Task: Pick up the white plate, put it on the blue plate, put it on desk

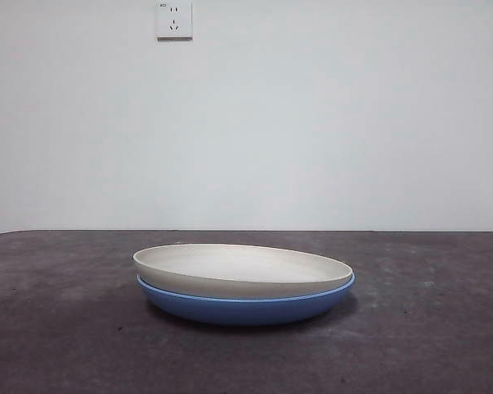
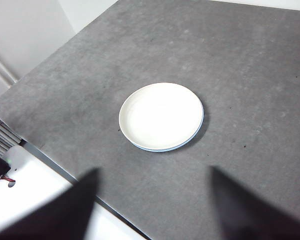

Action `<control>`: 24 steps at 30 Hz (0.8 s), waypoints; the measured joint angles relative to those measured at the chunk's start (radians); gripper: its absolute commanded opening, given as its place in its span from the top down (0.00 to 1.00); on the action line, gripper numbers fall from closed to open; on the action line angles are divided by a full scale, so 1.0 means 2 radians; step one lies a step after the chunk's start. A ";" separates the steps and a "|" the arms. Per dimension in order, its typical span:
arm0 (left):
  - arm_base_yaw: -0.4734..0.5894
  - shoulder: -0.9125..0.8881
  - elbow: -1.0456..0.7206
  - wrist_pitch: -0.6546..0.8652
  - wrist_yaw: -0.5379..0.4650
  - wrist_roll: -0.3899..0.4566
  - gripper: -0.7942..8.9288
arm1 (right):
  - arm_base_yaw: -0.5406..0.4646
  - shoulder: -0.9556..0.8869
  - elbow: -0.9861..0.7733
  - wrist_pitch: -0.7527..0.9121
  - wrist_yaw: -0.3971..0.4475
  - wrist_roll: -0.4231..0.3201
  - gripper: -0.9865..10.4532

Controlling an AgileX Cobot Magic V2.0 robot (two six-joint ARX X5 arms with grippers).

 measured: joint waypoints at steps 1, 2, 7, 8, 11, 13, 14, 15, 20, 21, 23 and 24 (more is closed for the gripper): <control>0.000 0.000 0.000 0.000 0.000 0.000 0.89 | 0.000 0.000 0.000 0.000 0.000 0.000 0.90; 0.000 0.000 0.000 0.000 0.000 0.000 0.89 | 0.000 0.000 0.000 0.000 0.000 0.000 0.90; 0.000 0.000 0.000 0.000 0.000 -0.001 0.89 | 0.000 0.000 0.000 0.000 -0.001 0.000 0.90; 0.000 0.000 0.000 0.000 0.000 -0.001 0.89 | 0.000 0.000 0.000 0.000 -0.001 0.000 0.90; 0.000 0.000 0.000 0.000 0.000 -0.001 0.89 | 0.000 0.000 0.000 0.000 -0.001 0.000 0.90; 0.000 0.000 0.000 0.000 0.000 -0.001 0.89 | 0.000 0.000 0.000 0.000 -0.001 0.000 0.90; 0.000 0.000 0.000 0.000 0.000 -0.001 0.89 | 0.000 0.000 0.000 0.000 -0.001 0.000 0.90; 0.000 0.000 0.000 0.000 0.000 -0.001 0.89 | 0.000 0.000 0.000 0.000 -0.001 0.000 0.90; 0.000 0.000 0.000 0.000 0.000 -0.001 0.89 | 0.000 0.000 0.000 0.000 -0.001 0.000 0.90; 0.000 0.000 0.000 0.000 0.000 -0.001 0.89 | 0.000 0.000 0.000 0.000 -0.001 0.000 0.90; 0.012 0.000 0.000 0.001 0.000 -0.001 0.89 | 0.000 0.000 0.000 0.000 -0.001 0.000 0.90; 0.027 0.000 -0.001 0.002 0.000 -0.001 0.89 | 0.000 0.000 0.000 0.000 -0.001 0.000 0.90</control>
